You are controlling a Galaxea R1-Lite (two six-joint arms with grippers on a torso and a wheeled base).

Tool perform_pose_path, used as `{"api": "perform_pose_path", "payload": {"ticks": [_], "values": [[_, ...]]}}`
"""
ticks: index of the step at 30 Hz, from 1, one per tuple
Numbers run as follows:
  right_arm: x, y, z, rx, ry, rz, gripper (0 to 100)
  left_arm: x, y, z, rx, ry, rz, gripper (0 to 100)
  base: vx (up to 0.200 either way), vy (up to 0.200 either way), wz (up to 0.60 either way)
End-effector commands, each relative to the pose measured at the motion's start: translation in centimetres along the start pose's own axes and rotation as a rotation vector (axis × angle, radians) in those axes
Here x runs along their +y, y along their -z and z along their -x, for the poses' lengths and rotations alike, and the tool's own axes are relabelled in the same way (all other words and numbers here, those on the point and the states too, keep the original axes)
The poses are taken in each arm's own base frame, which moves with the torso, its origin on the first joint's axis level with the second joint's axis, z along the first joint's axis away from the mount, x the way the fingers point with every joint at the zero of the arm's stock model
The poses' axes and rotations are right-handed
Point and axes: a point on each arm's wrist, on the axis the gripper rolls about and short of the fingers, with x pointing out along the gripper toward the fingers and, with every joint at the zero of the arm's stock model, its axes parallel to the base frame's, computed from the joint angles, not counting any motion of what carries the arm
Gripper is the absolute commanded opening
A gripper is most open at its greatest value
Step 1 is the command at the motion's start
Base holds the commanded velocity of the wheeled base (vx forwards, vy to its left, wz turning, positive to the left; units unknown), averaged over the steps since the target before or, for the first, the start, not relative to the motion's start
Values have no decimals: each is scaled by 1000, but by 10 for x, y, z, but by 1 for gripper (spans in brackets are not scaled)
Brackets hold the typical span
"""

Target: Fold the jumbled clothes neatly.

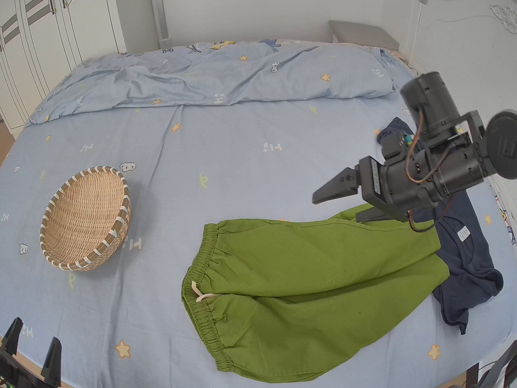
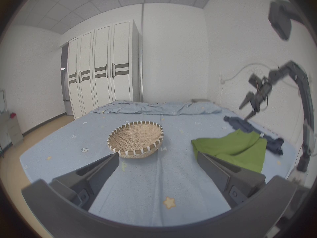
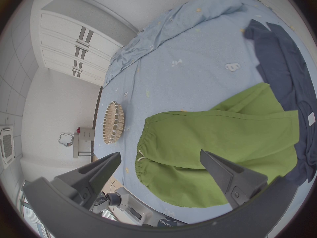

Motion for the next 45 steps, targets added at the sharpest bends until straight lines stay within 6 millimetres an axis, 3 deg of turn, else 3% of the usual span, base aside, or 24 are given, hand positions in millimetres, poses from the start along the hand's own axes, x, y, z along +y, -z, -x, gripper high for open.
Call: {"api": "perform_pose_path", "payload": {"ticks": [1, 4, 6, 7, 8, 10, 11, 13, 14, 22, 28, 45], "values": [[-68, 32, 71, -248, -57, -32, 100, 5, -165, 0, -132, 201, 330, 100, 0, 0, 0], [-72, 40, 72, -242, -49, -39, 100, -2, -141, -19, 185, 458, 303, 100, 0, 0, 0], [-78, 48, 72, -232, -31, -52, 100, -16, -119, -48, 428, 671, 337, 100, 0, 0, 0], [-78, 49, 72, -230, -29, -54, 100, -18, -115, -51, 453, 685, 347, 100, 0, 0, 0], [-80, 54, 75, -231, -25, -55, 100, -27, -100, -69, 556, 707, 408, 100, 0, 0, 0], [-79, 57, 79, -240, -30, -53, 100, -34, -89, -81, 599, 712, 433, 100, 0, 0, 0], [-77, 62, 88, -260, -37, -43, 100, -46, -70, -102, 652, 747, 443, 100, 0, 0, 0], [-77, 64, 90, -265, -38, -42, 100, -51, -64, -108, 665, 769, 440, 100, 0, 0, 0], [-75, 68, 100, -295, -42, -35, 100, -66, -37, -128, 720, 829, 436, 100, 0, 0, 0], [-73, 79, 107, -301, -43, 55, 100, -96, 28, -177, 808, 975, 361, 100, 0, 0, 0], [-74, 79, 108, -307, -37, 70, 100, -100, 58, -180, 902, 1048, 345, 100, 0, 0, 0], [-77, 77, 109, -320, -23, 57, 100, -96, 57, -172, 960, 1030, 349, 100, 0, 0, 0]]}}
